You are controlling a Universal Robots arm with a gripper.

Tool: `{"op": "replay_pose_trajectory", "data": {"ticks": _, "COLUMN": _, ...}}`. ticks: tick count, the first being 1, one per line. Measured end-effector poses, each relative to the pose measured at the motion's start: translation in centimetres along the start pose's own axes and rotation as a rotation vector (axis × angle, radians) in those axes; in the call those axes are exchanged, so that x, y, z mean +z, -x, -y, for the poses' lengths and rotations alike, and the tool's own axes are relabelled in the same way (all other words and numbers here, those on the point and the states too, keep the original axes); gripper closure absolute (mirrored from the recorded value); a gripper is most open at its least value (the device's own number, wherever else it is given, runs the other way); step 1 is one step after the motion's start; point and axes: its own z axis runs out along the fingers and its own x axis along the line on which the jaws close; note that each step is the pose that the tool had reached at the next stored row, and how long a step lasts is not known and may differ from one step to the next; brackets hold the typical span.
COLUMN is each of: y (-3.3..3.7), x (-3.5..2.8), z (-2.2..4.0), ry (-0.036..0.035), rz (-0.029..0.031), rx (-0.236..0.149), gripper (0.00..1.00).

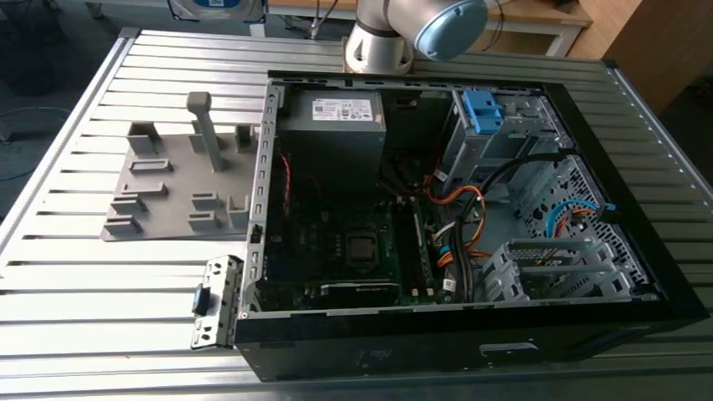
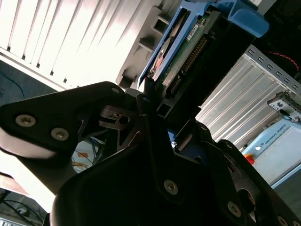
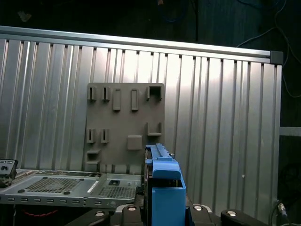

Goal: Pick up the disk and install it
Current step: 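Pick up the disk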

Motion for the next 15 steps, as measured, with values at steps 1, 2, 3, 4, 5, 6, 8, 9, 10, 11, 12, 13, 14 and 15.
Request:
{"op": "replay_pose_trajectory", "data": {"ticks": 1, "y": -0.10, "x": -0.01, "z": 0.22, "ry": 0.0002, "rz": 0.0000, "rx": 0.000, "gripper": 0.64}}
{"op": "replay_pose_trajectory", "data": {"ticks": 2, "y": -0.19, "x": -0.02, "z": 0.43, "ry": 0.0003, "rz": 0.0000, "rx": 0.000, "gripper": 0.64}}
{"op": "replay_pose_trajectory", "data": {"ticks": 3, "y": -0.28, "x": -0.03, "z": 0.64, "ry": 0.0004, "rz": 0.0000, "rx": 0.000, "gripper": 0.64}}
{"op": "replay_pose_trajectory", "data": {"ticks": 4, "y": -0.36, "x": -0.05, "z": 0.84, "ry": 0.0006, "rz": 0.0000, "rx": 0.000, "gripper": 0.64}}
{"op": "replay_pose_trajectory", "data": {"ticks": 5, "y": -0.44, "x": -0.05, "z": 1.03, "ry": 0.0006, "rz": 0.0001, "rx": 0.000, "gripper": 0.64}}
{"op": "replay_pose_trajectory", "data": {"ticks": 6, "y": -0.51, "x": -0.06, "z": 1.22, "ry": 0.0007, "rz": 0.0001, "rx": 0.000, "gripper": 0.64}}
{"op": "replay_pose_trajectory", "data": {"ticks": 8, "y": -0.64, "x": -0.08, "z": 1.59, "ry": 0.0009, "rz": 0.0000, "rx": 0.000, "gripper": 0.64}}
{"op": "replay_pose_trajectory", "data": {"ticks": 9, "y": -0.70, "x": -0.09, "z": 1.76, "ry": 0.0009, "rz": 0.0000, "rx": 0.000, "gripper": 0.64}}
{"op": "replay_pose_trajectory", "data": {"ticks": 10, "y": -0.76, "x": -0.09, "z": 1.92, "ry": 0.0009, "rz": 0.0001, "rx": 0.000, "gripper": 0.64}}
{"op": "replay_pose_trajectory", "data": {"ticks": 11, "y": -0.82, "x": -0.10, "z": 2.08, "ry": 0.0009, "rz": 0.0001, "rx": 0.000, "gripper": 0.64}}
{"op": "replay_pose_trajectory", "data": {"ticks": 12, "y": -0.87, "x": -0.11, "z": 2.23, "ry": 0.0009, "rz": 0.0001, "rx": 0.000, "gripper": 0.64}}
{"op": "replay_pose_trajectory", "data": {"ticks": 13, "y": -0.92, "x": -0.11, "z": 2.38, "ry": 0.0009, "rz": 0.0001, "rx": 0.000, "gripper": 0.64}}
{"op": "replay_pose_trajectory", "data": {"ticks": 14, "y": -0.98, "x": -0.12, "z": 2.55, "ry": 0.0010, "rz": 0.0000, "rx": 0.000, "gripper": 0.64}}
{"op": "replay_pose_trajectory", "data": {"ticks": 15, "y": -1.03, "x": -0.13, "z": 2.70, "ry": 0.0010, "rz": 0.0001, "rx": 0.000, "gripper": 0.64}}
